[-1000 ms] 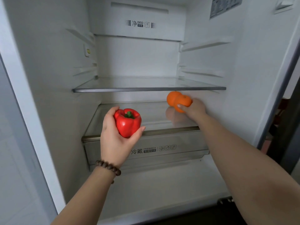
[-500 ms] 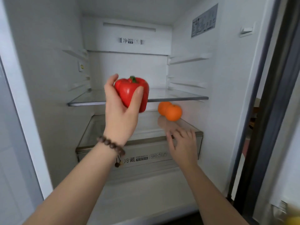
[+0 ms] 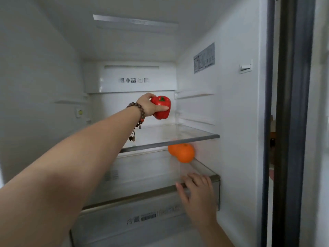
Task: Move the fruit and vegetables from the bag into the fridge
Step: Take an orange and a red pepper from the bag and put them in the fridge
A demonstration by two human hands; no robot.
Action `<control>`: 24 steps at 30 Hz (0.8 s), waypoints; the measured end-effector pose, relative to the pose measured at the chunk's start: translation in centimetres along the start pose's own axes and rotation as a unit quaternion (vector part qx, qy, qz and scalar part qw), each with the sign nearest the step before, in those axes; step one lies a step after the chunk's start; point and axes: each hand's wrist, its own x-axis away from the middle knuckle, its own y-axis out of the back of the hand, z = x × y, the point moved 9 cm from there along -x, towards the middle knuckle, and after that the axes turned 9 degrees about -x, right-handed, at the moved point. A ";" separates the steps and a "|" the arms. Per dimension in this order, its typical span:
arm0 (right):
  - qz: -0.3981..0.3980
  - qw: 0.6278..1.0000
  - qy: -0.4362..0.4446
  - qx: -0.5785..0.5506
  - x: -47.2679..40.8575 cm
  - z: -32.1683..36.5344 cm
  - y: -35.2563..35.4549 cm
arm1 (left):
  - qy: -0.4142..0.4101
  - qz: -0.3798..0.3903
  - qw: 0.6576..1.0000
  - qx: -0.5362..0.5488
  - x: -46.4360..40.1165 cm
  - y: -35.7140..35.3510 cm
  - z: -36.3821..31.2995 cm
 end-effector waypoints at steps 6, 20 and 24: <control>-0.040 0.999 0.009 -0.008 0.3 -0.2 -0.1 | 0.070 0.078 0.994 -0.013 -4.2 -3.3 1.7; -0.072 0.997 0.037 -0.017 0.2 -0.2 -0.4 | 0.083 0.148 0.985 0.020 -11.0 -10.6 6.3; -0.067 0.997 0.034 -0.015 0.2 -0.1 -0.4 | 0.081 0.149 0.985 0.015 -9.0 -10.7 5.2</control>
